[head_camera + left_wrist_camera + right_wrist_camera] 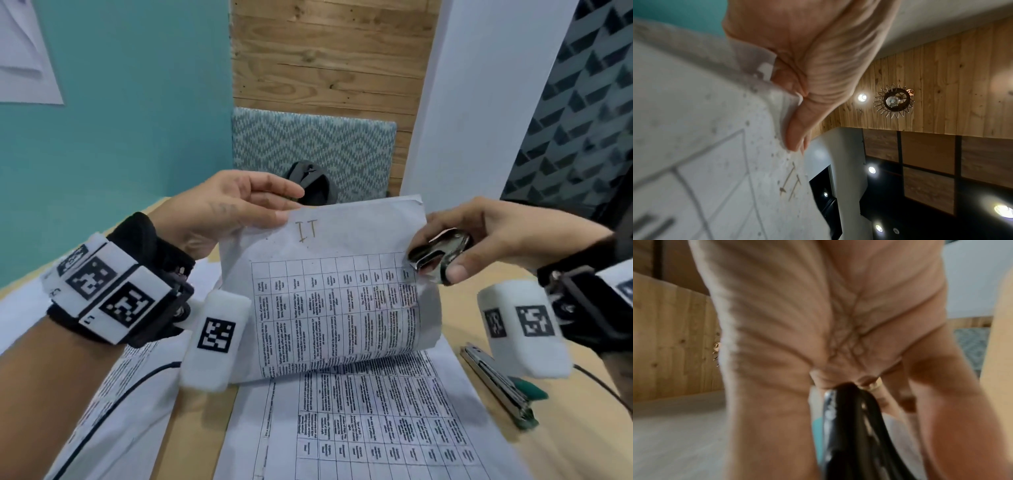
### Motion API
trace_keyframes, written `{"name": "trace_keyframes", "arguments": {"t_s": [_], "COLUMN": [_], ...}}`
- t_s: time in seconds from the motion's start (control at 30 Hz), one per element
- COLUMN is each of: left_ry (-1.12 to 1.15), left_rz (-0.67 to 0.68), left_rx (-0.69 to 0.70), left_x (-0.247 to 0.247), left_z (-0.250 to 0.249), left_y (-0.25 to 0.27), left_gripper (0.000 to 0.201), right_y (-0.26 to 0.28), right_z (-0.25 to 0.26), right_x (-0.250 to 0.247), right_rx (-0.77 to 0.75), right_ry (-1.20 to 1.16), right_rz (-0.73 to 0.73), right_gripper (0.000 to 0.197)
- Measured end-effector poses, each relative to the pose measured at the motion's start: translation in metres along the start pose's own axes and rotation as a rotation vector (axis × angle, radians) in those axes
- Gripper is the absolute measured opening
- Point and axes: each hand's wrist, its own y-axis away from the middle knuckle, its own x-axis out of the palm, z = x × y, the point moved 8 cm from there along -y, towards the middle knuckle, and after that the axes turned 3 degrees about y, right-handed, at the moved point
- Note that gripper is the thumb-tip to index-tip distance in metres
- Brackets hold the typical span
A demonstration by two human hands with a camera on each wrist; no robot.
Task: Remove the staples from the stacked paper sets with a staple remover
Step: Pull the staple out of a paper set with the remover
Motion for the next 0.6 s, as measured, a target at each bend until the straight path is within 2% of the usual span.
{"name": "trace_keyframes", "arguments": {"t_s": [0.13,0.23,0.3,0.4,0.47,0.53,0.6], "left_ry": [-0.002,-0.068,-0.171,-0.288,-0.335,-0.330,-0.291], "left_rz": [0.003,-0.012,0.064,0.284,0.336,0.248,0.122], "left_rx": [0.037,0.047,-0.026,-0.199,-0.242,-0.191,-0.076], "left_x": [-0.002,-0.022,-0.031,-0.026,-0.020,-0.019,-0.022], "left_z": [-0.002,-0.003,0.004,0.026,0.037,0.036,0.025], "left_y": [-0.002,-0.003,-0.001,0.007,0.008,0.002,-0.002], "left_gripper": [0.049,0.076,0.082,0.075,0.076,0.078,0.075], "right_y": [-0.003,0.001,0.003,0.006,0.006,0.008,0.011], "right_z": [0.002,0.003,0.002,0.002,0.004,0.006,0.008], "right_x": [-0.001,-0.012,-0.021,-0.030,-0.033,-0.035,-0.038], "right_rx": [-0.044,-0.060,-0.063,-0.072,-0.090,-0.103,-0.111], "right_ry": [-0.048,-0.078,-0.112,-0.144,-0.161,-0.168,-0.168], "right_rz": [-0.022,-0.091,-0.142,-0.201,-0.227,-0.248,-0.265], "right_gripper": [0.074,0.073,0.074,0.075,0.075,0.075,0.075]}}
